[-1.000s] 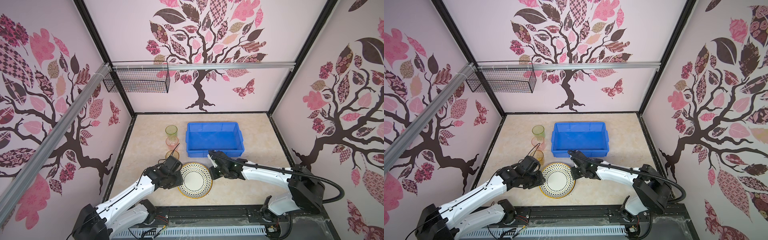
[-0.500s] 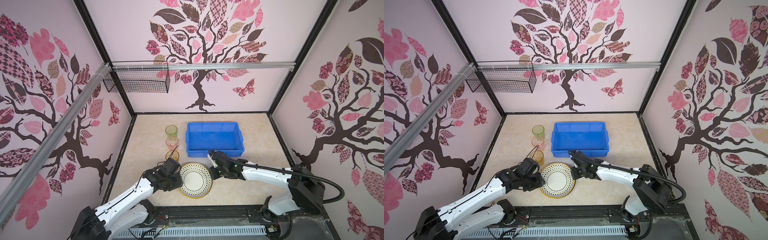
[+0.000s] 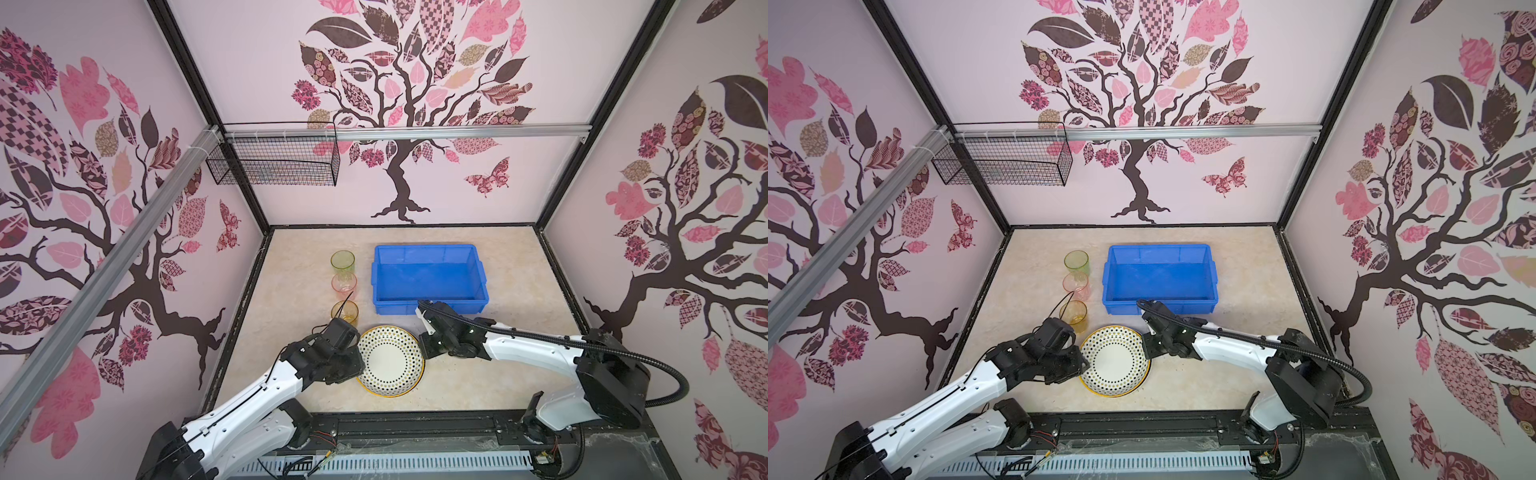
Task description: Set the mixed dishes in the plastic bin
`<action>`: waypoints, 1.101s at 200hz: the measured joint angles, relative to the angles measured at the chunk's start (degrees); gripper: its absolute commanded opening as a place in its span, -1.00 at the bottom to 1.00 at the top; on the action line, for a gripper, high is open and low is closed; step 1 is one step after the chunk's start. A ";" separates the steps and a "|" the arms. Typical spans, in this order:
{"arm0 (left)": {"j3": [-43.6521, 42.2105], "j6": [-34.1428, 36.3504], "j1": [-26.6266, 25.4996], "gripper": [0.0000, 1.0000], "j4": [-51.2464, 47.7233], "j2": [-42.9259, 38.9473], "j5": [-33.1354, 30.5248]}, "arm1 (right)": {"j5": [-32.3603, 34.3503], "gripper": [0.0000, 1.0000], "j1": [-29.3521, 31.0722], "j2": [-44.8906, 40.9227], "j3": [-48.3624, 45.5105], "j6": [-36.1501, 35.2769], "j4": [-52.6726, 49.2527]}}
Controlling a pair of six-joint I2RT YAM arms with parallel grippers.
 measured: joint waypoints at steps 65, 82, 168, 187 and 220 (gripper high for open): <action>-0.37 -0.22 0.00 -0.39 -0.28 -0.96 -0.04 | -1.29 -0.88 0.00 0.00 -0.39 0.17 0.17; -0.39 -0.22 0.00 -0.40 -0.22 -0.96 -0.07 | -1.44 -0.88 0.00 0.02 -0.44 0.20 0.20; -0.42 0.22 0.00 -0.51 0.24 0.92 -0.11 | -2.23 -0.88 0.00 0.07 -0.48 0.24 0.15; -0.42 0.63 0.00 -0.56 -0.13 0.98 -0.33 | -2.29 -0.88 0.00 0.07 -0.48 0.24 0.13; -0.39 1.38 0.00 -0.68 -0.85 0.98 -0.85 | -2.36 -0.88 0.00 0.07 -0.48 0.24 0.13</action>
